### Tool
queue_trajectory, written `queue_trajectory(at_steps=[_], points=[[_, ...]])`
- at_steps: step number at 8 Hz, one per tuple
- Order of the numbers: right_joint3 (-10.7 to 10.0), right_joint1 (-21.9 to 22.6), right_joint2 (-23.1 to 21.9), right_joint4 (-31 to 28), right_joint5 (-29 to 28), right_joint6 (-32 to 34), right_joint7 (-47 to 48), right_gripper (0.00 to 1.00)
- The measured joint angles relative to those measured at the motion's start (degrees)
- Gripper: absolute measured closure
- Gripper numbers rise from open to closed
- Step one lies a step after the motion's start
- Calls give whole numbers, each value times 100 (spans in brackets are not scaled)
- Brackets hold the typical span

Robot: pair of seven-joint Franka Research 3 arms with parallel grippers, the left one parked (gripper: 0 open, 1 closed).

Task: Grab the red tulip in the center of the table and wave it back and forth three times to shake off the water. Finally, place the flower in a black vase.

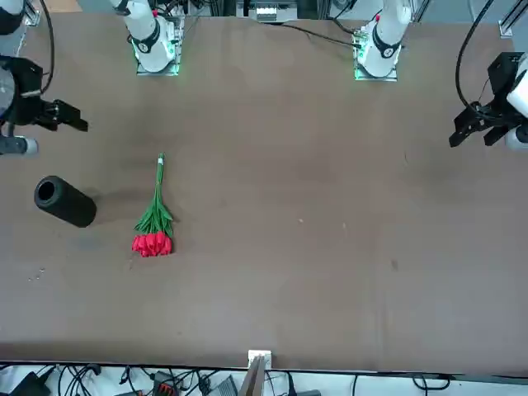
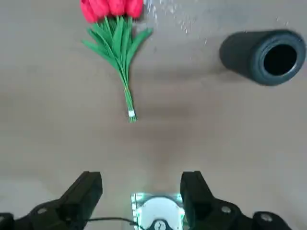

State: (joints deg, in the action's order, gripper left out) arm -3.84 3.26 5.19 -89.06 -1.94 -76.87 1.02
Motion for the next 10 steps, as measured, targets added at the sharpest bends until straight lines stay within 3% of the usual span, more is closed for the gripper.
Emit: queue_trajectory(at_steps=[2, 5, 8, 10], points=[[20, 17, 426, -70, -9, 250, 0, 0], [84, 149, 1601, -99, -113, 147, 29, 0], [95, 424, 2847, -68, -273, -812, 67, 0], [95, 488, 3256, -4, -630, -1376, 82, 0]])
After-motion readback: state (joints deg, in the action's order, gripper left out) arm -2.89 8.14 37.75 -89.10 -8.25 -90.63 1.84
